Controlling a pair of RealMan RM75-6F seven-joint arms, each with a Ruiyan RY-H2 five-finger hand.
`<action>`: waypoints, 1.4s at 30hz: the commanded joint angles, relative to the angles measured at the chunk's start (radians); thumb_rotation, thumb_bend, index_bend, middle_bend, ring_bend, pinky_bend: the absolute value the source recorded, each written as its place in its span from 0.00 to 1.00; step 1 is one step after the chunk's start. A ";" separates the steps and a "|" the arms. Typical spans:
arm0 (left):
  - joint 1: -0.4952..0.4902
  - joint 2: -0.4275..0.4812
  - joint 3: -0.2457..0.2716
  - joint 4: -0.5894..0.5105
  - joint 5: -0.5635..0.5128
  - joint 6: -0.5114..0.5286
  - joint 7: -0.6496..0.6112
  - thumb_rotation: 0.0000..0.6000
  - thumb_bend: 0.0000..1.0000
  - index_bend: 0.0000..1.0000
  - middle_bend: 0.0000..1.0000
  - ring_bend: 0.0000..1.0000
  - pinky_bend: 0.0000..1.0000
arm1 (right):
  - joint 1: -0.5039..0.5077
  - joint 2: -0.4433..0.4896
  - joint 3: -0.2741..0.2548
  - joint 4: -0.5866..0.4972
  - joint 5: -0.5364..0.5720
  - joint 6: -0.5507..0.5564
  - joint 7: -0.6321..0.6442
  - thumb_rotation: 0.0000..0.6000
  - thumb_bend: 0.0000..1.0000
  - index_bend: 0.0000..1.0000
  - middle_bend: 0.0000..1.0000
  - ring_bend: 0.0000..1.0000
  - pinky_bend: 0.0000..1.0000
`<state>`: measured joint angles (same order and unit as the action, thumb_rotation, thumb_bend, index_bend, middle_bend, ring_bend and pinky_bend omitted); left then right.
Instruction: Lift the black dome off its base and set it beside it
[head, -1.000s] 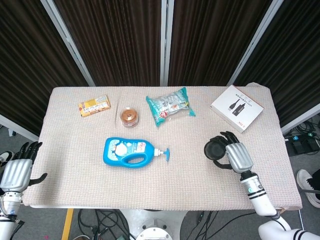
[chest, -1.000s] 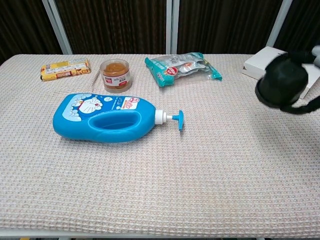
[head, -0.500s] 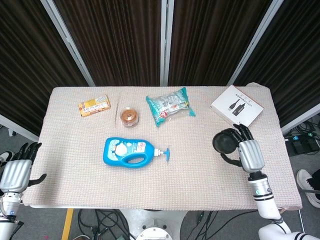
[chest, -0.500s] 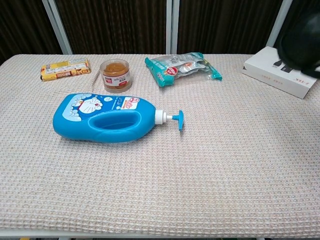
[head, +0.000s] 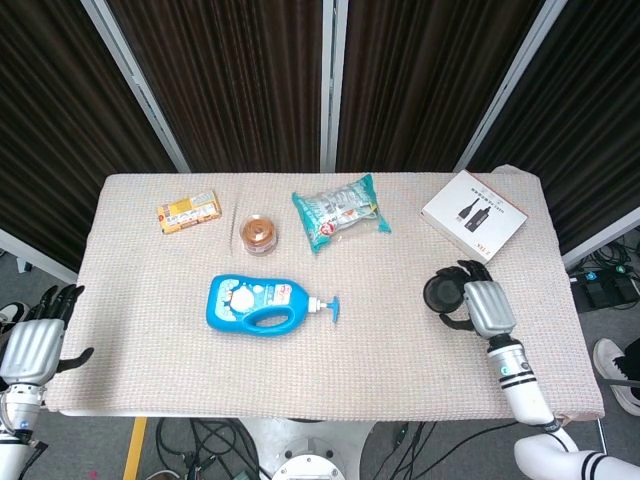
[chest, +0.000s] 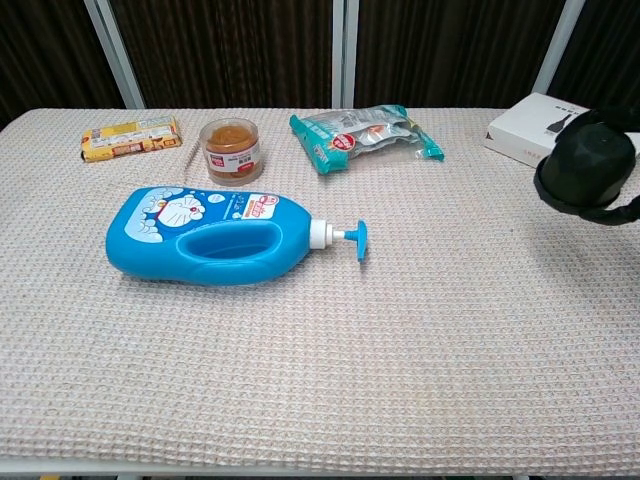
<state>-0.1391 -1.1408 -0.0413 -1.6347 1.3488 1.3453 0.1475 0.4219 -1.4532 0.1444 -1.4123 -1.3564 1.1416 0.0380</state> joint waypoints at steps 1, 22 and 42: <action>0.000 0.004 -0.004 -0.003 -0.012 -0.004 0.006 1.00 0.18 0.06 0.05 0.00 0.22 | 0.125 -0.117 0.020 -0.083 0.040 -0.184 -0.061 1.00 0.22 0.33 0.45 0.12 0.11; -0.014 -0.027 0.008 0.022 -0.008 -0.036 0.000 1.00 0.18 0.06 0.05 0.00 0.22 | 0.155 -0.013 0.042 -0.167 0.110 -0.207 -0.147 1.00 0.22 0.33 0.45 0.12 0.10; -0.025 -0.038 0.013 0.020 -0.019 -0.056 0.027 1.00 0.18 0.06 0.05 0.00 0.22 | 0.118 0.053 0.021 -0.160 0.102 -0.163 -0.091 1.00 0.22 0.33 0.45 0.12 0.07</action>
<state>-0.1642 -1.1785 -0.0291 -1.6142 1.3288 1.2884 0.1733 0.5042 -1.3138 0.1897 -1.5914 -1.2156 1.0277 -0.0168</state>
